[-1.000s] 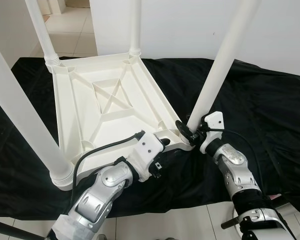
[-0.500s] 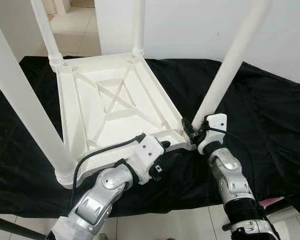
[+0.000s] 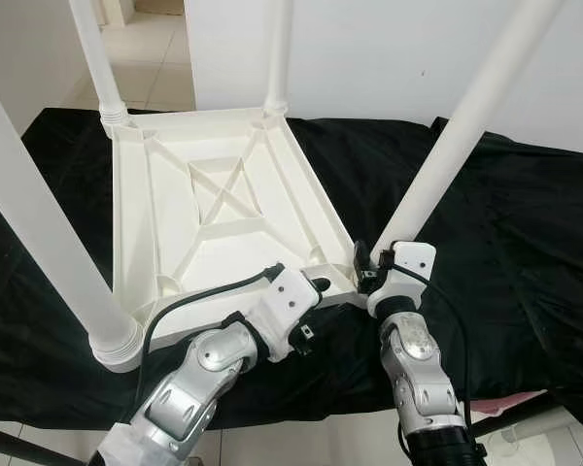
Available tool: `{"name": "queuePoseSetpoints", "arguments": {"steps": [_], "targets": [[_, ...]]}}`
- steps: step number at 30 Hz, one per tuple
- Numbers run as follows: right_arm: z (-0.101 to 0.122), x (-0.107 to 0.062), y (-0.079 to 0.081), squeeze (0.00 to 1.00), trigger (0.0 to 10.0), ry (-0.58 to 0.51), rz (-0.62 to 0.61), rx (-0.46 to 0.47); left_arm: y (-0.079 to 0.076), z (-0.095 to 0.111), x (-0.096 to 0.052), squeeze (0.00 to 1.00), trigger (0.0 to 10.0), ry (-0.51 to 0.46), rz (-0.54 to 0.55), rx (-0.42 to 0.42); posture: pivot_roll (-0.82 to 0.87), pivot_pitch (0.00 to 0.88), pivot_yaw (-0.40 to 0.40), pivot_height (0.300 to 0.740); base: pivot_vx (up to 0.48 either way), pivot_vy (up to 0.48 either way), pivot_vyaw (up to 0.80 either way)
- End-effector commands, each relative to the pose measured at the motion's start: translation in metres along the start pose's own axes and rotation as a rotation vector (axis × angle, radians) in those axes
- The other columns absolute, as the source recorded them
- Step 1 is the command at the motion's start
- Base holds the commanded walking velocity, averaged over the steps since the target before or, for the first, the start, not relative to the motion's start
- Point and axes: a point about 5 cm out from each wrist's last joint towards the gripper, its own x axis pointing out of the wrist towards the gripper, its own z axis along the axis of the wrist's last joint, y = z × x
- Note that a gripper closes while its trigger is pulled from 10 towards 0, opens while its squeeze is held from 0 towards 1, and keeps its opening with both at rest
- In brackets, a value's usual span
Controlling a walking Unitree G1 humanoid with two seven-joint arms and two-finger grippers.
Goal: Building children table
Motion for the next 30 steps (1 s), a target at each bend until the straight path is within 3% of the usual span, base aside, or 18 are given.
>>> {"name": "queuePoseSetpoints", "arguments": {"steps": [1, 2, 3, 4, 5, 15, 23, 24, 26, 27, 30], "targets": [[-0.01, -0.007, 0.003, 0.0, 10.0, 0.061, -0.029, 0.046, -0.007, 0.0, -0.001, 0.0, 10.0, 0.001, -0.071, 0.008, -0.02, 0.062, -0.074, 0.74, 0.0, 0.0, 0.0], [-0.01, -0.007, 0.003, 0.0, 10.0, 0.061, -0.029, 0.046, -0.007, 0.0, -0.001, 0.0, 10.0, 0.001, -0.071, 0.008, -0.02, 0.062, -0.074, 0.74, 0.0, 0.0, 0.0], [-0.008, -0.008, 0.001, 0.13, 10.0, 0.058, -0.035, 0.044, -0.008, 0.0, -0.001, 0.0, 10.0, 0.002, -0.072, 0.008, -0.02, 0.063, -0.073, 0.74, 0.0, 0.0, 0.0], [-0.007, -0.009, 0.0, 0.79, 10.0, 0.053, -0.037, 0.046, -0.008, 0.0, -0.001, 0.0, 10.0, 0.002, -0.072, 0.008, -0.02, 0.063, -0.073, 0.74, 0.0, 0.0, 0.0], [-0.005, -0.009, -0.002, 1.0, 10.0, 0.043, -0.034, 0.044, -0.008, 0.0, -0.001, 0.0, 10.0, 0.002, -0.073, 0.008, -0.02, 0.063, -0.07, 0.74, 0.0, 0.0, 0.0], [0.004, -0.002, -0.018, 1.0, 10.0, 0.007, 0.15, -0.018, -0.007, 0.0, 0.0, 0.0, 10.0, 0.003, -0.078, 0.011, -0.03, 0.06, -0.065, 0.74, 0.0, 0.0, 0.0], [-0.002, -0.001, -0.018, 1.0, 10.0, 0.027, 0.3, -0.089, -0.006, 0.0, 0.0, 0.0, 10.0, 0.003, -0.079, 0.019, -0.03, 0.055, -0.061, 0.74, 0.0, 0.0, 0.0], [-0.001, 0.001, -0.018, 0.42, 10.0, 0.025, 0.349, -0.109, -0.005, 0.0, 0.0, 0.0, 10.0, 0.003, -0.079, 0.021, -0.03, 0.055, -0.057, 0.74, 0.0, 0.0, 0.0], [-0.001, 0.003, -0.017, 0.42, 10.0, 0.024, 0.411, -0.134, -0.005, 0.0, 0.0, 0.0, 10.0, 0.004, -0.08, 0.022, -0.03, 0.055, -0.057, 0.74, 0.0, 0.0, 0.0], [-0.001, 0.005, -0.018, 0.0, 10.0, 0.027, 0.459, -0.155, -0.004, 0.0, 0.001, 0.0, 10.0, 0.004, -0.08, 0.023, -0.03, 0.053, -0.052, 0.74, 0.0, 0.0, 0.0], [0.0, 0.009, -0.021, 0.0, 10.0, 0.027, 0.507, -0.175, -0.004, 0.0, 0.001, 0.0, 10.0, 0.003, -0.081, 0.025, -0.03, 0.052, -0.05, 0.74, 0.0, 0.0, 0.0]]}}
